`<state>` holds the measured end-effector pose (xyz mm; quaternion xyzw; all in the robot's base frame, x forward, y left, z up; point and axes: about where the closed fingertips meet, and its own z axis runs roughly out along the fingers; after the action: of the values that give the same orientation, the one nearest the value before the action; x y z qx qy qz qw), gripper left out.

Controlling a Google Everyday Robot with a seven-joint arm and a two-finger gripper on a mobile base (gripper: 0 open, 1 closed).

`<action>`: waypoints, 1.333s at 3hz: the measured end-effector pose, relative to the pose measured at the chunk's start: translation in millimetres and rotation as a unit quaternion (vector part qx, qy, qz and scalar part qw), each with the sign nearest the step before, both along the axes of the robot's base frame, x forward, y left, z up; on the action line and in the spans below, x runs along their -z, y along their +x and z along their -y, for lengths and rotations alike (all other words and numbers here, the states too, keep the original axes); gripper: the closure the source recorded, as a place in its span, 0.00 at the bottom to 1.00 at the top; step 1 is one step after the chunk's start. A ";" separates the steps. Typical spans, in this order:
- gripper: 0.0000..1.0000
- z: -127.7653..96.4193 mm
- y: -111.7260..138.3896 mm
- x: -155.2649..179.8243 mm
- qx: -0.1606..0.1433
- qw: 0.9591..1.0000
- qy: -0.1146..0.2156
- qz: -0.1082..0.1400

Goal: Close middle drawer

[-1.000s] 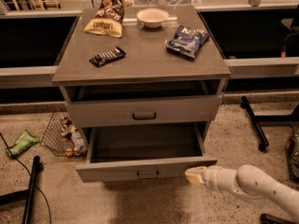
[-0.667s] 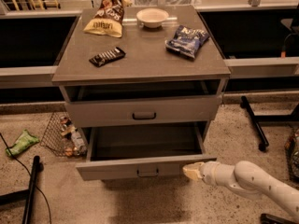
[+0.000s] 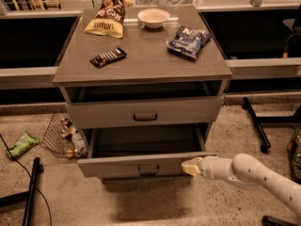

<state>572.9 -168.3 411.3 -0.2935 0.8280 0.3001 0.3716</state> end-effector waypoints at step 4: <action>0.00 -13.9 39.1 -14.4 -0.067 0.997 -0.019 0.012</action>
Offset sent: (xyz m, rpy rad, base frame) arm 0.0837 0.0278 0.0294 -0.0820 -0.0544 0.2727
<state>612.0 -154.4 425.7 -0.3593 0.8076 0.3049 0.3546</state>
